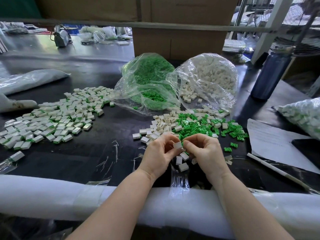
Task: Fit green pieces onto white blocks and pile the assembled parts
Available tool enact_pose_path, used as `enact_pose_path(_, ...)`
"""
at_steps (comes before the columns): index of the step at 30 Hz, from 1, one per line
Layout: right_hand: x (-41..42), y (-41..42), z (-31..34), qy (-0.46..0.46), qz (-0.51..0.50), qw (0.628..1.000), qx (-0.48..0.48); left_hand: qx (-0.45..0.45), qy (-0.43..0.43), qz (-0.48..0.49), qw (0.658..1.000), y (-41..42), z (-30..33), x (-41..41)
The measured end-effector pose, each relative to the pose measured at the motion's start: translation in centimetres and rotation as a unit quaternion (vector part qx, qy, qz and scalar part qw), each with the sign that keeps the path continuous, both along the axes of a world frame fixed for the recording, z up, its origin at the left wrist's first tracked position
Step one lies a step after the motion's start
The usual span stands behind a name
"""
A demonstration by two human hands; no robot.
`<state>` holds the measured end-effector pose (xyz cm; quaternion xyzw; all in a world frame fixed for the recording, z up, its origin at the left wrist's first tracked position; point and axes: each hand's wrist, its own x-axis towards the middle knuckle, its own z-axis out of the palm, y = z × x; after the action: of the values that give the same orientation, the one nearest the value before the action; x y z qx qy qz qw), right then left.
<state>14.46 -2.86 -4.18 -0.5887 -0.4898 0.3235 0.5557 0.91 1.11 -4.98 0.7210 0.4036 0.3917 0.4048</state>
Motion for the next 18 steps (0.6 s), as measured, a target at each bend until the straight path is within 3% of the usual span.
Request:
enact_pose_path(5,0.22,-0.20,0.23,0.057,0.026,0.998,0.017,0.002,0.003,-0.009,1.000,0.37,-0.06,-0.23)
enact_pose_path(12,0.06,0.15,-0.05,-0.017,0.020,1.000,0.007,-0.030,0.010,-0.041,0.999,0.03,0.14,-0.19)
enact_pose_path(18,-0.02,0.09,-0.22,-0.078,0.029,0.996,-0.013,0.014,0.063,-0.024,0.998,0.00,0.08,-0.39)
